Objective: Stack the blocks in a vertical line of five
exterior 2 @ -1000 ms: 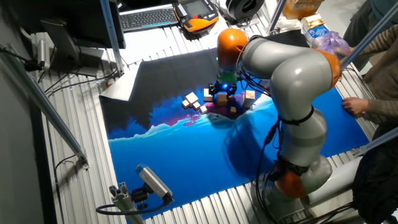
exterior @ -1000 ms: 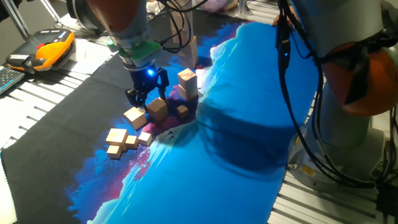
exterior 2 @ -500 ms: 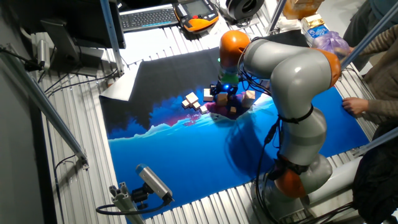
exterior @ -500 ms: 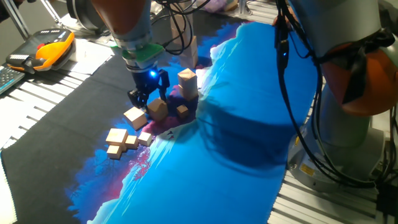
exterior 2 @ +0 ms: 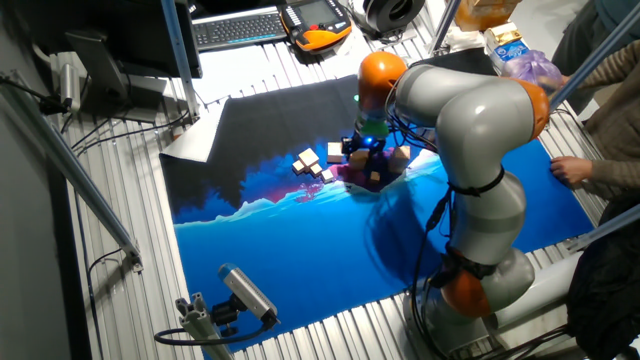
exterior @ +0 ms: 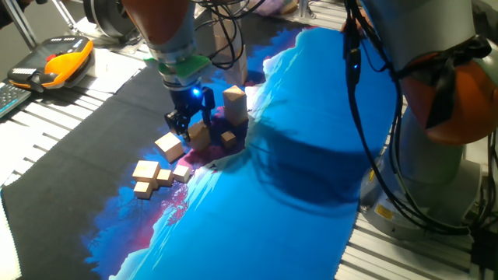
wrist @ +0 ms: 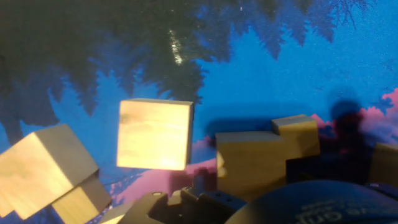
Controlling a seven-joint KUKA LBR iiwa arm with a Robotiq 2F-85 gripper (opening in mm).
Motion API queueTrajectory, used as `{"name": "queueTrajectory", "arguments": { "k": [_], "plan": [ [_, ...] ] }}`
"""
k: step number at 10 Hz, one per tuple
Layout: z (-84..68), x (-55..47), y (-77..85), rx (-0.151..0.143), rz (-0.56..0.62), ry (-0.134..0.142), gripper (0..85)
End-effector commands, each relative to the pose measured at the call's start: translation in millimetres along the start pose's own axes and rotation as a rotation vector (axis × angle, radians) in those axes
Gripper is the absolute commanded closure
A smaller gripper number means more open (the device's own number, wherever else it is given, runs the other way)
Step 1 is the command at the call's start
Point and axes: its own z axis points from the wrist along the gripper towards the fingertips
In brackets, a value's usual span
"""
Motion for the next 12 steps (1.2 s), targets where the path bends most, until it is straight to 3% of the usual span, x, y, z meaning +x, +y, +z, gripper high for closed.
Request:
{"name": "queueTrajectory", "arguments": {
  "k": [1, 6, 7, 8, 11, 12],
  "plan": [
    [1.9, -0.8, -1.2, 0.000, -0.003, -0.002, 17.0],
    [8.2, -3.1, -0.7, -0.012, -0.015, -0.015, 17.0],
    [9.1, -3.8, -0.9, -0.012, -0.021, -0.016, 34.0],
    [10.0, -4.5, -0.8, -0.011, -0.032, -0.021, 34.0],
    [6.9, -5.0, 2.3, -0.016, -0.068, -0.025, 85.0],
    [-2.9, -1.4, 4.4, -0.029, -0.056, -0.030, 85.0]
  ]
}}
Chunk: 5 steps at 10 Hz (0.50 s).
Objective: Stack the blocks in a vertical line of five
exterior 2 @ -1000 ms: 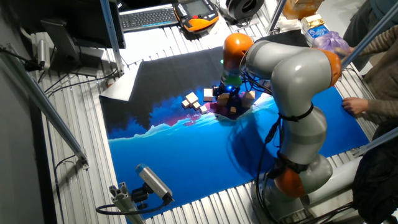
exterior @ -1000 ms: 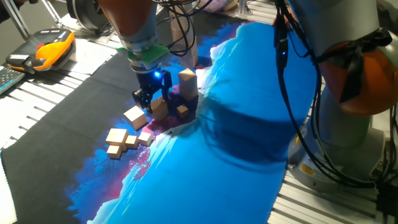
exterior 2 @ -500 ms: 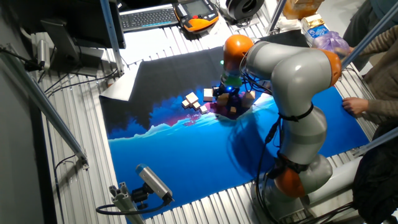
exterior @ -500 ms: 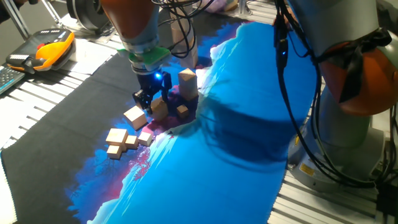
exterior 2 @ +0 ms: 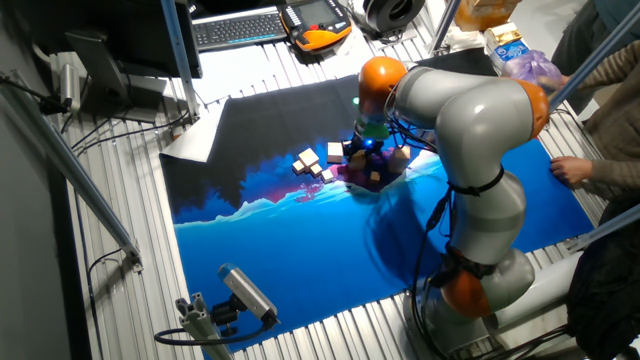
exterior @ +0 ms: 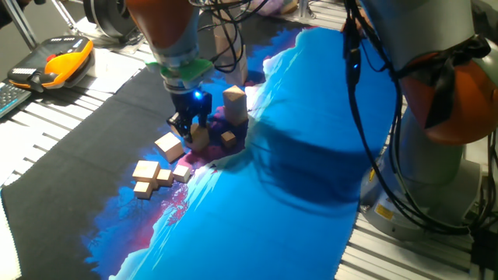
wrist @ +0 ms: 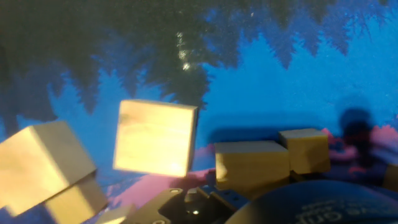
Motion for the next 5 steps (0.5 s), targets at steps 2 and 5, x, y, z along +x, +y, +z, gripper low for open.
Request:
{"name": "queueTrajectory", "arguments": {
  "k": [2, 5],
  "plan": [
    [-30.2, 11.6, 2.6, 0.009, 0.029, 0.009, 85.0],
    [-78.6, 38.3, -12.7, 0.022, 0.063, 0.025, 85.0]
  ]
}}
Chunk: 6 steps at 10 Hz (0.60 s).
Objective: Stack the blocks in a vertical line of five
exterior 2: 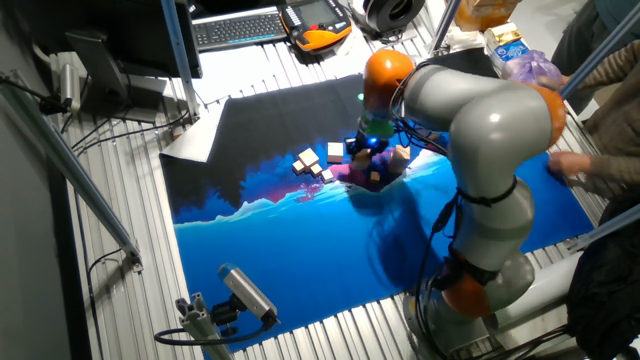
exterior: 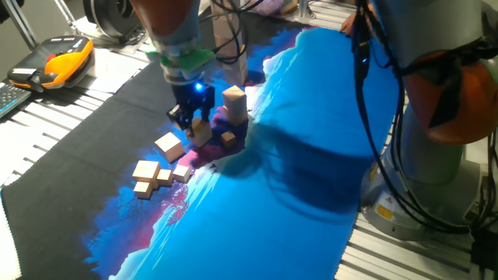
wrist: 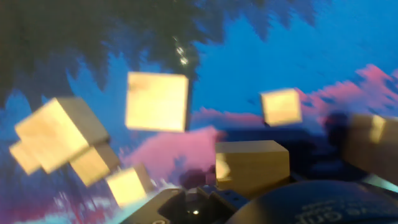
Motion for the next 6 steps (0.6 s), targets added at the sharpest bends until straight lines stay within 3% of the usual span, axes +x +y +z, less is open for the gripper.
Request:
{"name": "queueTrajectory", "arguments": {
  "k": [1, 2, 4, 6],
  "plan": [
    [-40.0, 7.4, -11.4, -0.009, 0.002, 0.007, 85.0],
    [-48.3, 10.9, -18.8, -0.031, 0.026, 0.018, 85.0],
    [-52.9, 18.5, -25.7, -0.018, 0.025, 0.002, 85.0],
    [-55.4, 28.3, -47.5, -0.039, -0.003, -0.001, 85.0]
  ]
}}
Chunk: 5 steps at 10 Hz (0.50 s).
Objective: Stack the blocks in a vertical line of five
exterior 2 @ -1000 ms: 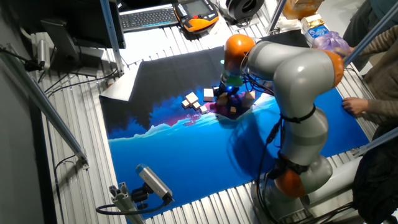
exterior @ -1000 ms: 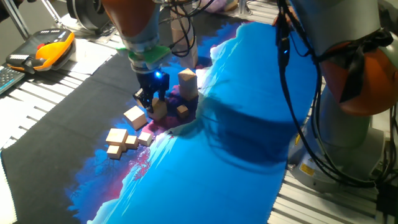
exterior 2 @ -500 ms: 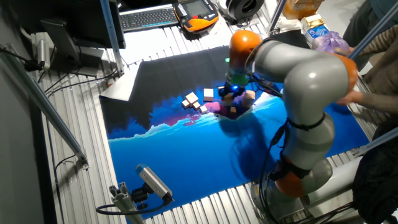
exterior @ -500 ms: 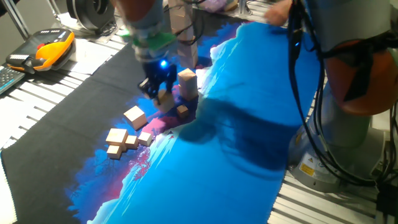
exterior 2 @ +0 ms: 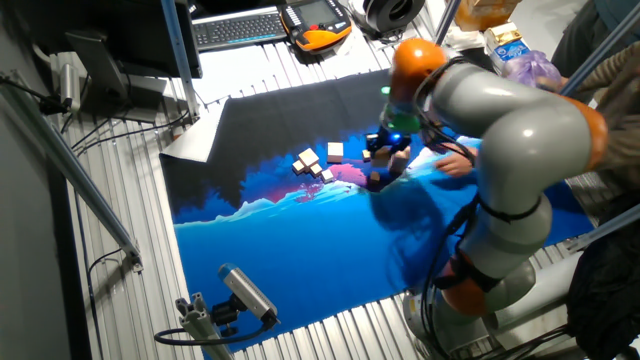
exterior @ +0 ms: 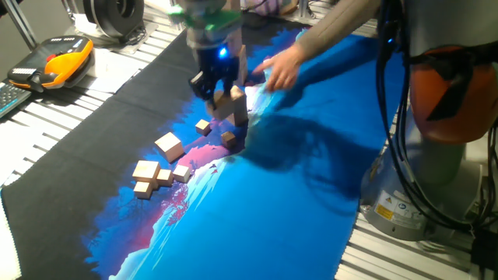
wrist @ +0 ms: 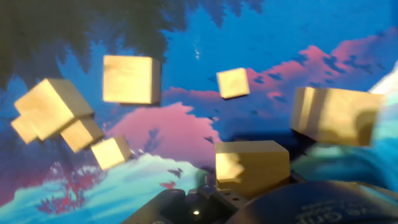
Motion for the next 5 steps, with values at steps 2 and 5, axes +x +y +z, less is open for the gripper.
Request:
{"name": "queueTrajectory", "arguments": {
  "k": [2, 5],
  "plan": [
    [0.7, 3.4, -4.9, -0.016, -0.010, -0.002, 85.0],
    [0.7, 3.4, -4.9, 0.002, 0.115, 0.006, 85.0]
  ]
}}
